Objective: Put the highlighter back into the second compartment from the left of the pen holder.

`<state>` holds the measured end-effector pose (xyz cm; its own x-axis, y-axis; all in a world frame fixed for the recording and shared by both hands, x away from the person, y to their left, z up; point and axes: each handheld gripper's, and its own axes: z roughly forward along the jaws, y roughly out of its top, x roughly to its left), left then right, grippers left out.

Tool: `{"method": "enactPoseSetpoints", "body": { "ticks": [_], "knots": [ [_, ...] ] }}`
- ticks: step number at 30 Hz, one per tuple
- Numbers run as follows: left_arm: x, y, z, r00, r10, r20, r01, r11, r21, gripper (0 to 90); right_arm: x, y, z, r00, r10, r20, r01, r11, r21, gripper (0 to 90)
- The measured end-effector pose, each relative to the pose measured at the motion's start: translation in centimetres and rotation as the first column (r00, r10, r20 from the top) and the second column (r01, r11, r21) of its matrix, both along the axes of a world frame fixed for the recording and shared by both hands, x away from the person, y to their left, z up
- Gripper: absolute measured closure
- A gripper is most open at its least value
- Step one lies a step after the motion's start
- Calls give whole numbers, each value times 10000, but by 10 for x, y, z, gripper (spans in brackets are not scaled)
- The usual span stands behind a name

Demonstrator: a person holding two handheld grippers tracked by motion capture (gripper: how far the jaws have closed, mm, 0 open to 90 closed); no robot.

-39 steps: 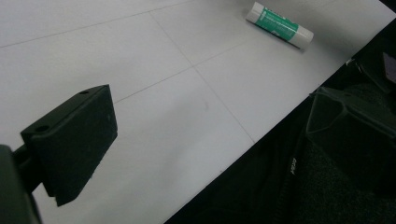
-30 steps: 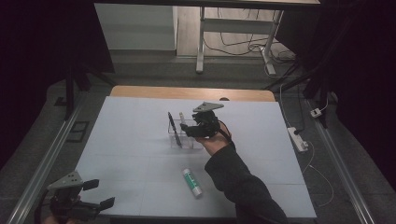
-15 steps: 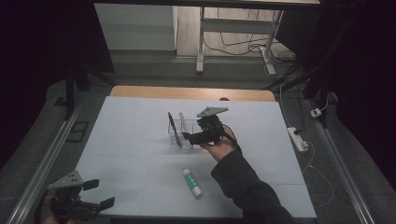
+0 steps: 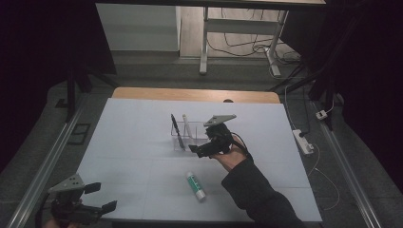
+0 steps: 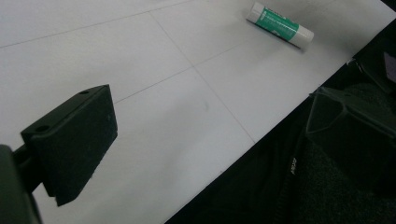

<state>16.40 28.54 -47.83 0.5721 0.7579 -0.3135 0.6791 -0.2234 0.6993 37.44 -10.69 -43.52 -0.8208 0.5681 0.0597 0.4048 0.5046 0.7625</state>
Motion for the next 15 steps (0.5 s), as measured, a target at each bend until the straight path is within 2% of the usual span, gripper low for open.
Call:
{"method": "enactPoseSetpoints", "body": {
  "ticks": [5,15],
  "knots": [
    [0,0,0,10000,6,1,-6,10000,-2,20,-9,-7,-1,9999,21,160,-18,9998,-186,3],
    [0,0,0,10000,-12,13,12,10000,9,20,-32,-25,-4,9995,278,148,-271,9986,-445,0]
  ]
}}
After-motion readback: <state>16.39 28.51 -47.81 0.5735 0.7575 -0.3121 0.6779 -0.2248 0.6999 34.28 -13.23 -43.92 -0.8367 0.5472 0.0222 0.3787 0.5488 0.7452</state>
